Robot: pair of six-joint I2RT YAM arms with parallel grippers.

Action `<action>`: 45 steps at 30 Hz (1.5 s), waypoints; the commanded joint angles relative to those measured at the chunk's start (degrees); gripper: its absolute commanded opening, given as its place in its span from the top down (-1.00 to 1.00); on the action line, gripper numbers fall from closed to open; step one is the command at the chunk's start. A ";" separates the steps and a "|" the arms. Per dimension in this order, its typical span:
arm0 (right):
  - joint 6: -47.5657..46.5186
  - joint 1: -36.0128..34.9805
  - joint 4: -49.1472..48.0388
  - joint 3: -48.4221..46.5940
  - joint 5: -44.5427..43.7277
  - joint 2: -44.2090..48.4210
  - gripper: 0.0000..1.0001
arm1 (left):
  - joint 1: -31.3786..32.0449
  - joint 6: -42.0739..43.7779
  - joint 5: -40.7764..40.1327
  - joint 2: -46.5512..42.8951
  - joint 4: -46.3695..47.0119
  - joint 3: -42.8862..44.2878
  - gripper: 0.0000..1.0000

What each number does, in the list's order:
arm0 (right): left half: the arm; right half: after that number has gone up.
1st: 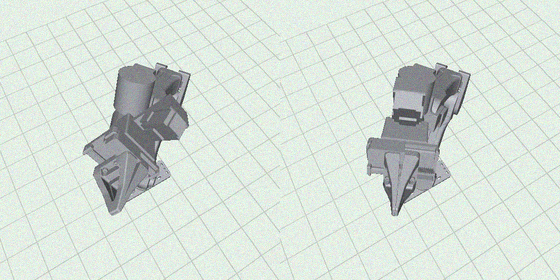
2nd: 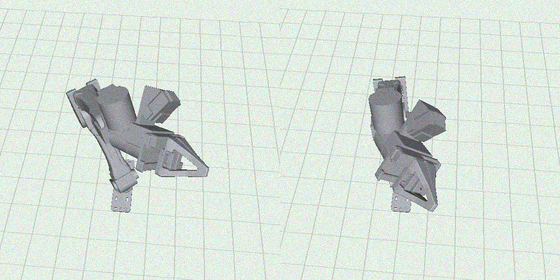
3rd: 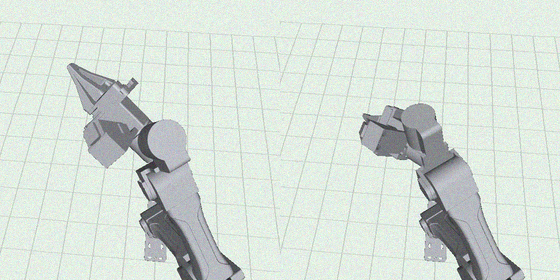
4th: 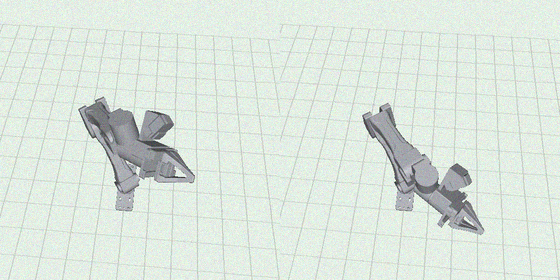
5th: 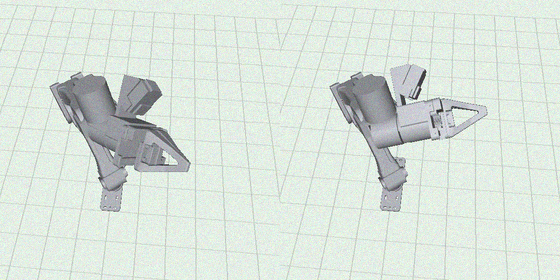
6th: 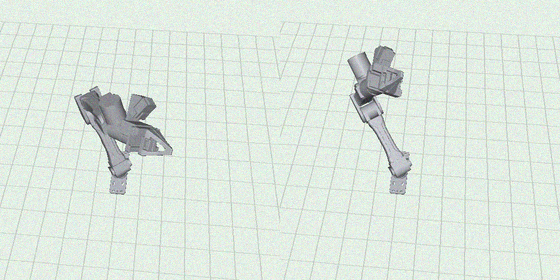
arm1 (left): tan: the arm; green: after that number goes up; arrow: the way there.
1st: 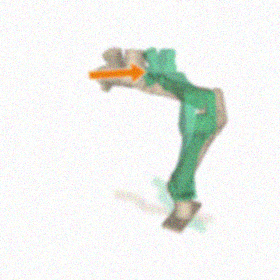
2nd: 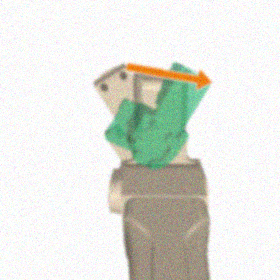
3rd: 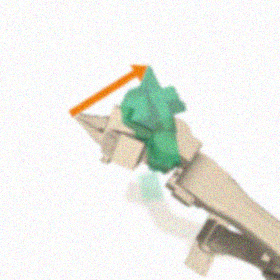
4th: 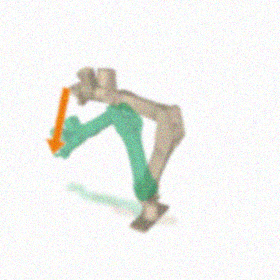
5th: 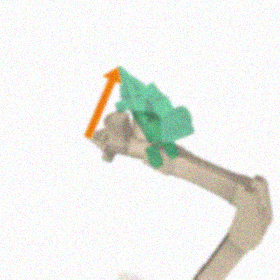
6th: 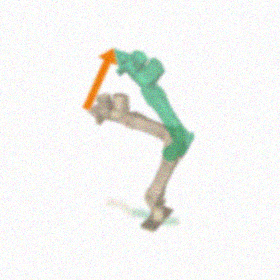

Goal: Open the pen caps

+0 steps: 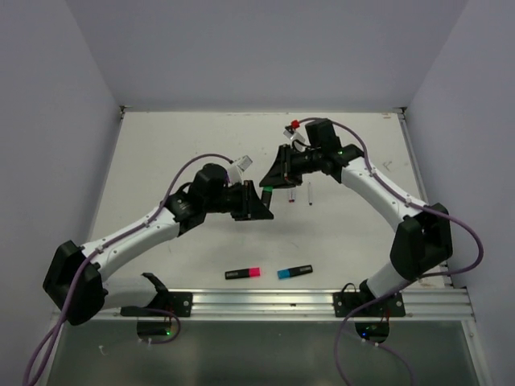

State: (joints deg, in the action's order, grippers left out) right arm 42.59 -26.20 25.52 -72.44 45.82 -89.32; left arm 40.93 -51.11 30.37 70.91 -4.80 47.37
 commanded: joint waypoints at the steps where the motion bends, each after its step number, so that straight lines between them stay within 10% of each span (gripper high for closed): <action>1: -4.79 -0.08 16.30 -8.58 -13.11 -3.31 1.00 | 0.47 5.14 -14.59 -1.48 -10.92 6.67 1.00; 13: -4.27 -3.78 31.00 -25.99 -28.78 -13.77 1.00 | 9.87 8.31 -45.39 4.23 -23.68 18.54 1.00; 28: -6.20 8.35 30.12 -18.09 -31.41 -8.86 1.00 | 1.36 14.37 -35.40 8.44 -16.66 18.36 1.00; 45: -8.93 8.35 32.05 -7.89 -24.82 2.57 1.00 | -7.00 13.67 -29.40 38.50 7.61 33.39 1.00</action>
State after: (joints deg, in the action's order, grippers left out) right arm 35.22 -17.93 54.61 -78.91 19.07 -87.81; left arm 34.81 -36.58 1.72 107.33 -5.56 76.25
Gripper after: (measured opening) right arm 0.233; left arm 0.156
